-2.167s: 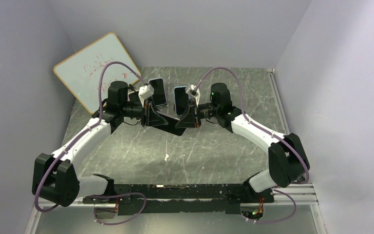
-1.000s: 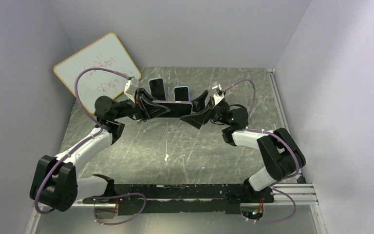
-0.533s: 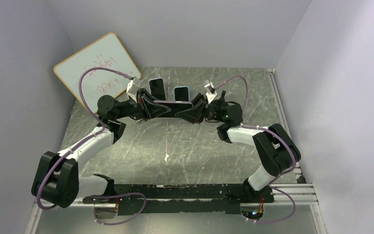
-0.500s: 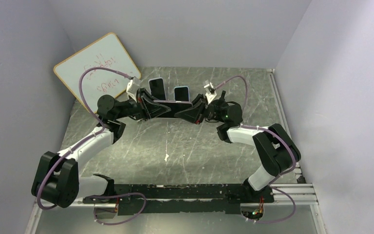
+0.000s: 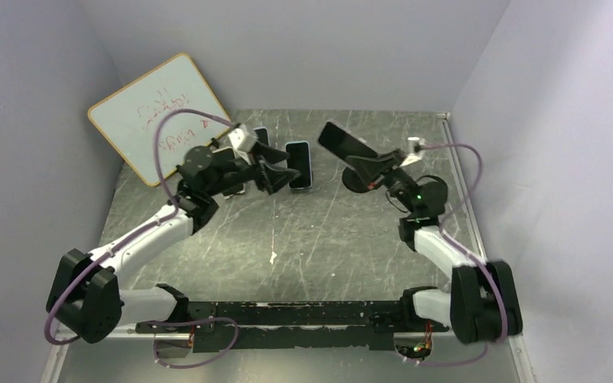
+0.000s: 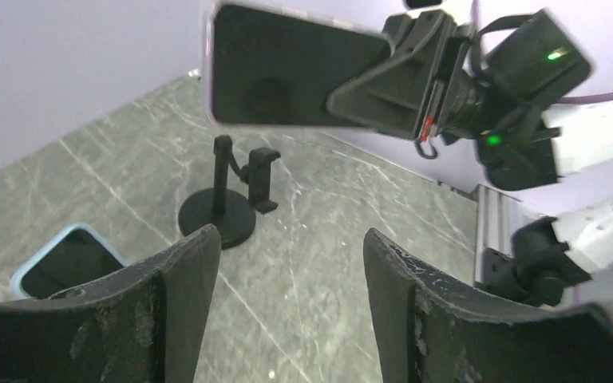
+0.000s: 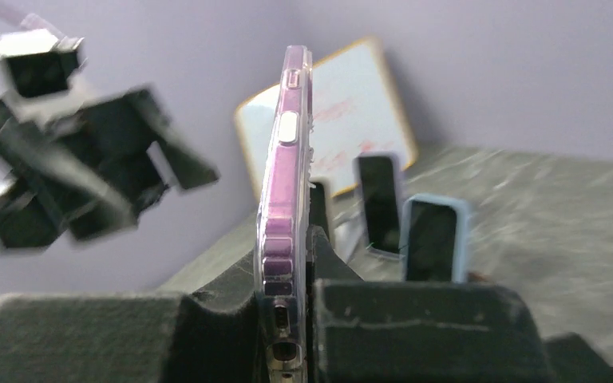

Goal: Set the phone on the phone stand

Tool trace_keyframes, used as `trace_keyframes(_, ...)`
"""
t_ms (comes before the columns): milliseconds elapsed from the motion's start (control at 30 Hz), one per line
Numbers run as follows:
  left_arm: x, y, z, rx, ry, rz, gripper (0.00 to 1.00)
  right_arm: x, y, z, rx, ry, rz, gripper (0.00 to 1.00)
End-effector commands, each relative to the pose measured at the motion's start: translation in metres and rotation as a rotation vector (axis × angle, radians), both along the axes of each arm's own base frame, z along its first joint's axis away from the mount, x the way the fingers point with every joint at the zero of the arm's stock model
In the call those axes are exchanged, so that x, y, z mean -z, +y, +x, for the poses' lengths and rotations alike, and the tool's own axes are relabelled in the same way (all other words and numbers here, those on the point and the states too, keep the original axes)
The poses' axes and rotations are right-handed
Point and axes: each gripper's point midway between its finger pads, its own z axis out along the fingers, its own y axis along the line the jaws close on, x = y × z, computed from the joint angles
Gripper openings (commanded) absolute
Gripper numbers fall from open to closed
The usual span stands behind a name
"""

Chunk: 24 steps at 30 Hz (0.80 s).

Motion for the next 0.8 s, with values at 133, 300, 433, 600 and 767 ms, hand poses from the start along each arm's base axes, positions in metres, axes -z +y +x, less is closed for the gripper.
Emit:
trace_keyframes(133,0.032,-0.061,0.041,-0.34,-0.148,0.087,0.7,-0.066,-0.088,0.012,0.529,-0.111,0.09,0.0)
trace_keyframes(300,0.066,-0.121,0.047,-0.353,-0.185,0.173,0.7,-0.075,-0.129,0.007,0.759,-0.093,0.103,0.0)
trace_keyframes(433,0.081,-0.155,0.046,-0.399,-0.235,0.179,0.72,-0.076,-0.149,0.005,0.866,-0.06,0.115,0.0)
trace_keyframes(600,0.085,-0.185,0.043,-0.359,-0.236,0.129,0.75,-0.071,-0.157,0.007,0.911,-0.031,0.097,0.0)
trace_keyframes(767,0.095,-0.205,0.05,-0.349,-0.217,0.142,0.76,-0.067,-0.153,0.011,0.891,-0.025,0.084,0.0)
